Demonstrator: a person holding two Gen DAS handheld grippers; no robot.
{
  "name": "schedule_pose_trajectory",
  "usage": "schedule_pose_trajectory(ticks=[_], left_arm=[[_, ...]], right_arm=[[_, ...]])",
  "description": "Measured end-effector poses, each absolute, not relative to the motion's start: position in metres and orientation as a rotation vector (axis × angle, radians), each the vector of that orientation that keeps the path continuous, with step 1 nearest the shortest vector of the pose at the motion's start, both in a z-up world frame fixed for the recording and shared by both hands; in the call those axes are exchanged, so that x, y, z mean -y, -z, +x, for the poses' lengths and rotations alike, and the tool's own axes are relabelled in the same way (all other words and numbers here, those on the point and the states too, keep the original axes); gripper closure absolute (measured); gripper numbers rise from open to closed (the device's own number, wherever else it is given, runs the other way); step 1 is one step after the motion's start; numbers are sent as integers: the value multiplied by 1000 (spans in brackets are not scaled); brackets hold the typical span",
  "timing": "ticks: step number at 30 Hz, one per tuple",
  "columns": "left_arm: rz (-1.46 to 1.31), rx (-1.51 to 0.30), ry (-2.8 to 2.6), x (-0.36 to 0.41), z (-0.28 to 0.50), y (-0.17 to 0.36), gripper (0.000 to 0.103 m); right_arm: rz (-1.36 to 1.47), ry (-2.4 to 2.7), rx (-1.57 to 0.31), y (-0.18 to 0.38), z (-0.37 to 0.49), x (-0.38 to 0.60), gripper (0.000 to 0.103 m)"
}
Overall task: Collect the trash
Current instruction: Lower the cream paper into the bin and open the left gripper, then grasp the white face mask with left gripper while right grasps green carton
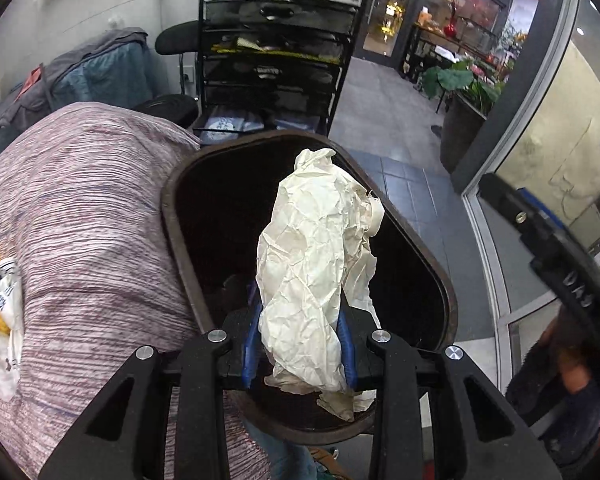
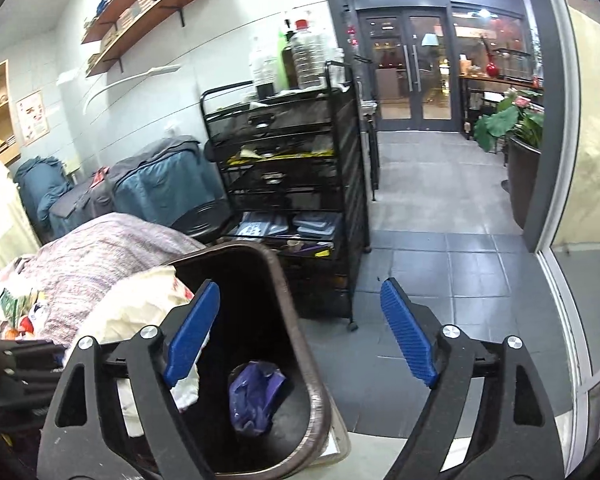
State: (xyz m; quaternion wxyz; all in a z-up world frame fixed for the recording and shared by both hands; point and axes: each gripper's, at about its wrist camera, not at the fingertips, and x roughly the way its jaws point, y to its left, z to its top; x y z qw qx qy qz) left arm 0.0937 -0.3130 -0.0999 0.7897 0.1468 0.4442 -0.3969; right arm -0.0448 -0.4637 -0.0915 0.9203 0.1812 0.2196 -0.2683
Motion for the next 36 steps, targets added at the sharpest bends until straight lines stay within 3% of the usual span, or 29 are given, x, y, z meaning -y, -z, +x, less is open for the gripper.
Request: schedule_pose_trajectory(ticks=[3, 7, 9, 18, 36], left_arm=[[355, -947, 851, 322, 91, 105, 62], [382, -904, 847, 323, 86, 105, 29], [401, -864, 833, 322, 82, 102, 22], [376, -714, 779, 294, 68, 67, 11], [199, -647, 502, 142, 84, 40, 7]], right_arm=[[377, 568, -447, 90, -51, 469, 20], [381, 583, -437, 88, -55, 472, 18], [382, 587, -428, 87, -57, 474, 16], [391, 468, -423, 82, -43, 457, 12], [269, -71, -502, 57, 51, 310, 12]])
